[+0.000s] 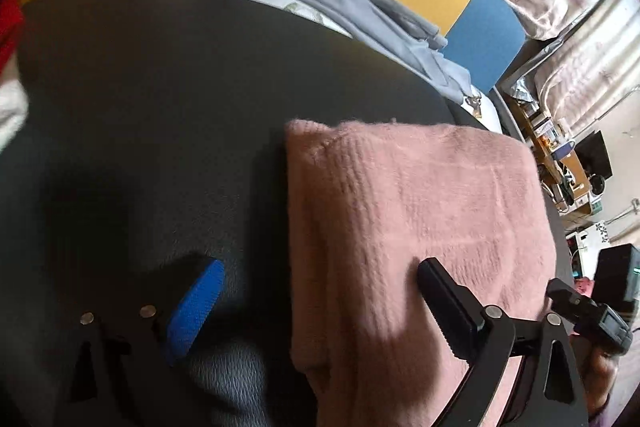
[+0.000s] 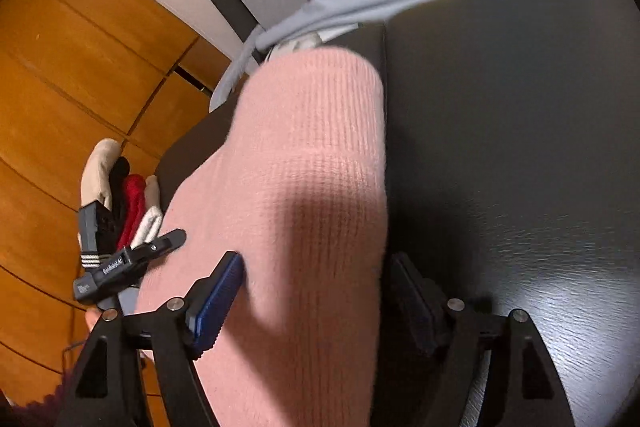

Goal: Fold clothes

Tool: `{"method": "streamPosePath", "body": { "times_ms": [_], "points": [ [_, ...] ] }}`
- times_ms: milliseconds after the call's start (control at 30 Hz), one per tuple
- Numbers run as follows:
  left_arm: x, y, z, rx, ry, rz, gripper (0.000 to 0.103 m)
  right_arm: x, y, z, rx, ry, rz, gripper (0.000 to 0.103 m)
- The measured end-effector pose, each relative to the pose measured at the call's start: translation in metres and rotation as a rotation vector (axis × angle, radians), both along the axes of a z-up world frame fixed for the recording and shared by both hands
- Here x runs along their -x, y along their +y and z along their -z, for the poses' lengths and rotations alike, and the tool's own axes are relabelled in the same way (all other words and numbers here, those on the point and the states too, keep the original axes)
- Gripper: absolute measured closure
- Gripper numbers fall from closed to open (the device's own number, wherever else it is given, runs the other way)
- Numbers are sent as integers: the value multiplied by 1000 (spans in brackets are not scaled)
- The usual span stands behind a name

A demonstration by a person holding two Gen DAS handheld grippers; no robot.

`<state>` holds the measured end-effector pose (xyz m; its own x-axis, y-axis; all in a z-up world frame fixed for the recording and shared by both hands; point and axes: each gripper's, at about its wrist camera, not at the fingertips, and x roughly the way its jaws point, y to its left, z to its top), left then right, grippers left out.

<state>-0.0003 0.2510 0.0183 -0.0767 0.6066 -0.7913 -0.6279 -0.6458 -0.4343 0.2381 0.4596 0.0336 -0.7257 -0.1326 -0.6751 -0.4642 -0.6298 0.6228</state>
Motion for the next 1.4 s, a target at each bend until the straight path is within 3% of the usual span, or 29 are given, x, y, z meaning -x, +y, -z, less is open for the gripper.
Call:
{"method": "streamPosePath", "body": {
  "times_ms": [133, 267, 667, 700, 767, 900, 1000, 1067, 1167, 1300, 1400],
  "points": [
    [-3, 14, 1, 12, 54, 62, 0, 13, 7, 19, 109, 22, -29, 22],
    [-4, 31, 3, 13, 105, 129, 0, 22, 3, 20, 75, 18, -64, 21],
    [-5, 53, 7, -23, 129, 190, 2, 20, -8, 22, 28, 37, -97, 26],
    [-7, 52, 6, -27, 132, 189, 4, 19, -10, 22, 20, 38, -104, 27],
    [-13, 49, 4, -50, 129, 197, 27, 17, -13, 22, -1, 47, -98, 29],
    [-21, 46, 0, -65, 121, 184, 42, 13, -21, 22, -49, 59, -67, 42],
    [-28, 43, -5, -66, 134, 161, 54, 8, -21, 20, -10, 85, -29, 54],
    [-37, 40, -14, -56, 175, 150, 61, 6, -25, 8, -31, 103, -32, 61],
    [-48, 35, -23, -66, 213, 156, 64, 9, -32, -19, -64, 128, -72, 65],
    [-53, 10, -43, -180, 163, 149, 64, 16, -47, -60, -70, 188, -129, 66],
    [-54, -11, -69, -247, 175, 129, 64, 29, -67, -100, -106, 235, -198, 66]
  ]
}}
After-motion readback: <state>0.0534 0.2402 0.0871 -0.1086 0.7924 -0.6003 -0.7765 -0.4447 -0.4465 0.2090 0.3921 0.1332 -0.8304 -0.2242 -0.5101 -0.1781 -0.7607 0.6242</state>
